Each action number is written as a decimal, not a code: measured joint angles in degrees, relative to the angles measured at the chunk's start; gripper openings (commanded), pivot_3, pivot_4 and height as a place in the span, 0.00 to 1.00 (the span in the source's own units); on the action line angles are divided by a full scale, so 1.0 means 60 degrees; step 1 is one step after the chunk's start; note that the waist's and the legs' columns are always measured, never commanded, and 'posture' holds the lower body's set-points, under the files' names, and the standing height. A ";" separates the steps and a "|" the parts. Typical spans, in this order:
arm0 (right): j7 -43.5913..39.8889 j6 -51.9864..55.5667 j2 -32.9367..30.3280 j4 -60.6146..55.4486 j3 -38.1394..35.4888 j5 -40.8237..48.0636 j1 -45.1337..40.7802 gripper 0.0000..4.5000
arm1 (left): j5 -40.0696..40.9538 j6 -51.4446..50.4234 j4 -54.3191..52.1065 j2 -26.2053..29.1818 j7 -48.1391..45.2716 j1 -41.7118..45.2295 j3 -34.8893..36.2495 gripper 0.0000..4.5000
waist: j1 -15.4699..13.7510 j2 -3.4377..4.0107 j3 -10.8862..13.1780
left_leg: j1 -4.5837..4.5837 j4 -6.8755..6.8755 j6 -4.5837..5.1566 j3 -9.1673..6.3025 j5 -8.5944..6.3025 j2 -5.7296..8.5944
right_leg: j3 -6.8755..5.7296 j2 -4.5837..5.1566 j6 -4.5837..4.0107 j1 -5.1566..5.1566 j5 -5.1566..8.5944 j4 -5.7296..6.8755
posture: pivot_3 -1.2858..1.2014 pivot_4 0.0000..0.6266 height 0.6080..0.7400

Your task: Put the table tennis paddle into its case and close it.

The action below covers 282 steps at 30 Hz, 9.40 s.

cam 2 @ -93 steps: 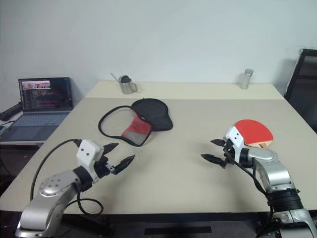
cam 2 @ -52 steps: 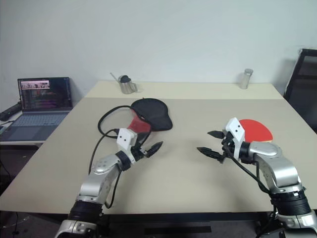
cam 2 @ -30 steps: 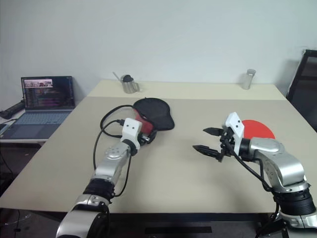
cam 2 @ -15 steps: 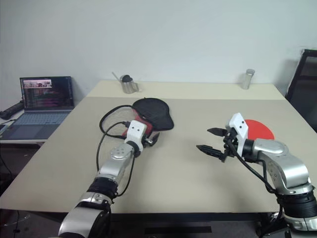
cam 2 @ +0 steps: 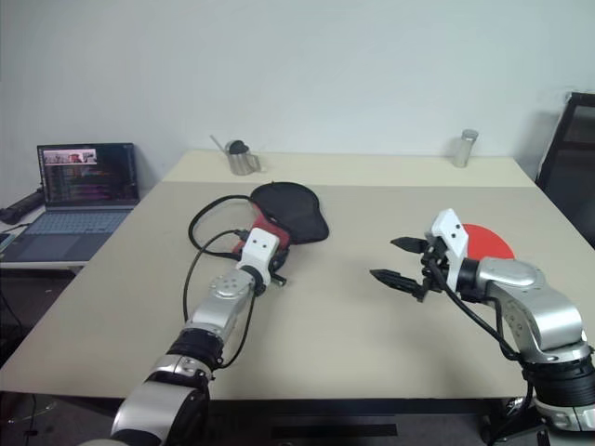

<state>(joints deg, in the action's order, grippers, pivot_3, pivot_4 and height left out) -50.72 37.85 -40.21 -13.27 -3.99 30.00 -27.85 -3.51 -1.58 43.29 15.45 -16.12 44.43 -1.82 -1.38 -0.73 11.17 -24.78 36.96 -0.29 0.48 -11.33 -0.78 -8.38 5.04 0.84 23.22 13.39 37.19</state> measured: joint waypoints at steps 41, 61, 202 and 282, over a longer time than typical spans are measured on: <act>-0.0107 0.0131 -0.0956 -0.0310 -0.0766 0.0376 0.0663 1.00 | 0.1118 -0.1191 -0.4996 0.2442 -0.7189 -0.1868 -0.1875 1.00 | 0.0012 0.0003 0.0000 | 0.0002 0.0000 0.0001 -0.0031 0.0000 -0.0006 | 0.0012 -0.0002 -0.0005 0.0002 -0.0001 -0.0003 | 0.52 0.24 1.00; 0.3685 0.2852 0.2080 0.2001 0.0898 -0.0830 -0.1495 1.00 | 0.5109 -0.4796 -0.7187 0.4055 -0.6784 -0.2413 0.2087 1.00 | 0.0034 0.0005 0.0002 | 0.0004 -0.0001 0.0001 -0.0022 0.0001 -0.0003 | 0.0021 -0.0007 -0.0006 0.0009 -0.0001 0.0011 | 0.52 0.24 1.00; 0.1778 -0.0634 -0.0523 1.1330 0.0129 -0.4049 -0.3852 0.95 | 0.4064 -0.2958 -0.5574 0.2621 -0.7698 -0.0537 -0.0039 1.00 | 0.0240 -0.0020 0.0014 | 0.0016 0.0000 0.0018 0.0231 -0.0008 -0.0005 | 0.0244 -0.0012 0.0002 0.0143 -0.0007 0.0117 | 0.52 0.24 1.00; 0.7671 0.2637 0.5179 0.5391 -0.0675 -0.2915 -0.3778 0.99 | 0.4288 -0.3599 -0.6801 0.3409 -0.6795 -0.1882 0.0739 1.00 | 0.0259 -0.0015 0.0017 | 0.0017 -0.0004 0.0019 0.0205 -0.0008 -0.0014 | 0.0265 -0.0013 0.0012 0.0160 -0.0015 0.0132 | 0.52 0.24 1.00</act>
<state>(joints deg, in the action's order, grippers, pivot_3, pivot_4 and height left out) -4.70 53.67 -9.13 19.08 -8.04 12.51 -50.52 22.21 -23.17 2.48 35.90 -56.89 33.14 2.61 0.17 -0.83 11.27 -24.68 36.94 -0.18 1.71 -11.38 -0.87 -6.79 4.96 0.91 24.18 13.30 37.98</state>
